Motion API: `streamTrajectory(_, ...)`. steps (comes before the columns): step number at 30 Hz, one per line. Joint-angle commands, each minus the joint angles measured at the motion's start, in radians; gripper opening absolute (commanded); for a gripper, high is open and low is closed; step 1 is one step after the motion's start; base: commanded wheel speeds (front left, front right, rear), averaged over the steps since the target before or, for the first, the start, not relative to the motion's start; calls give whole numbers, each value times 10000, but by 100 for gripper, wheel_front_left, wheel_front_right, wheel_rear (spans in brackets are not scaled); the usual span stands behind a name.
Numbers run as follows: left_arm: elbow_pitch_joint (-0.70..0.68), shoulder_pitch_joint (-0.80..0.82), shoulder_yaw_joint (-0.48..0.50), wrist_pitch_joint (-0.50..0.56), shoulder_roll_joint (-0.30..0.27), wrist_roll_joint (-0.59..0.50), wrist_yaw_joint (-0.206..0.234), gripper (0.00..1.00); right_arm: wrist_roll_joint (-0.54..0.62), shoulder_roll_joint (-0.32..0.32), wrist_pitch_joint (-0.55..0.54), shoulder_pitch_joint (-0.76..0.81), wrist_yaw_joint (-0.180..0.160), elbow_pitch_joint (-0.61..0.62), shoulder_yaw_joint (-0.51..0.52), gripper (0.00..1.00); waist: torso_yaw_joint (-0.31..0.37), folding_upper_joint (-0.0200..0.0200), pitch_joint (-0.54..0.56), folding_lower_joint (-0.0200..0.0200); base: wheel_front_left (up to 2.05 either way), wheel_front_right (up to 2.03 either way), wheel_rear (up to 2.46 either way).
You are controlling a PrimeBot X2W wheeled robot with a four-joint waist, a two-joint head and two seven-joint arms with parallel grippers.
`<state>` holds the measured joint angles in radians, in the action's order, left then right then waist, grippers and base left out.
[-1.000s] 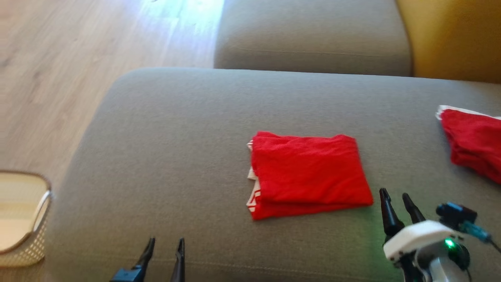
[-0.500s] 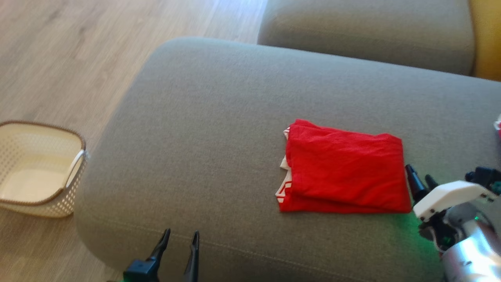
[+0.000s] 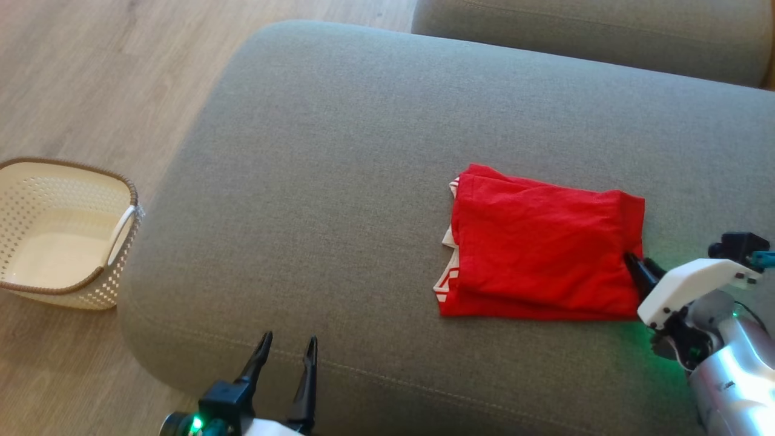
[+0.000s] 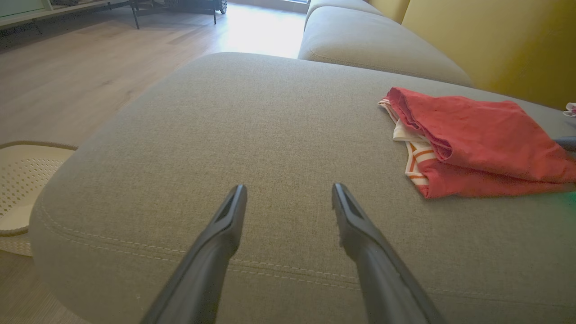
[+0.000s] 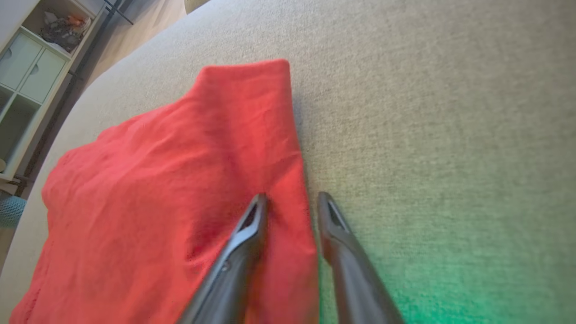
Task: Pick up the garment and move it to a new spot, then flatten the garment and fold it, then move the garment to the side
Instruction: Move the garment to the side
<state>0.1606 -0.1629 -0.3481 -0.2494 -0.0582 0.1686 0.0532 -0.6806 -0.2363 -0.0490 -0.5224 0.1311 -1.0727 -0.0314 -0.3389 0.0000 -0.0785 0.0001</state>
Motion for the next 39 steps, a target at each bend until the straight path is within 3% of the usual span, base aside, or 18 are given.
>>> streamTrajectory(1,-297,520,215,-124,79,50,63,100,-113,-52,-57,-159,-4,162,-408,18,70,0,-41,-1,0,0,0)
streamTrajectory(2,-293,545,200,-124,79,64,72,100,-129,-68,-66,-185,-4,146,-492,0,95,0,-59,-1,0,0,0)
streamTrajectory(14,-318,667,207,-124,79,107,118,100,21,-522,830,-1174,-4,375,-1165,0,955,0,-169,-1,0,0,0)
streamTrajectory(22,-397,894,220,-124,79,75,122,100,236,-1288,780,-2570,-4,593,-1438,0,2136,0,-465,-1,0,0,0)
streamTrajectory(30,-406,1343,86,-124,79,194,158,100,978,-2064,1001,-4238,-4,-328,-945,0,3013,0,-923,-1,0,0,0)
streamTrajectory(39,-370,1651,-42,-124,80,252,187,100,1850,-2705,1446,-5427,-4,-1618,-314,0,3283,0,-1325,-1,0,0,0)
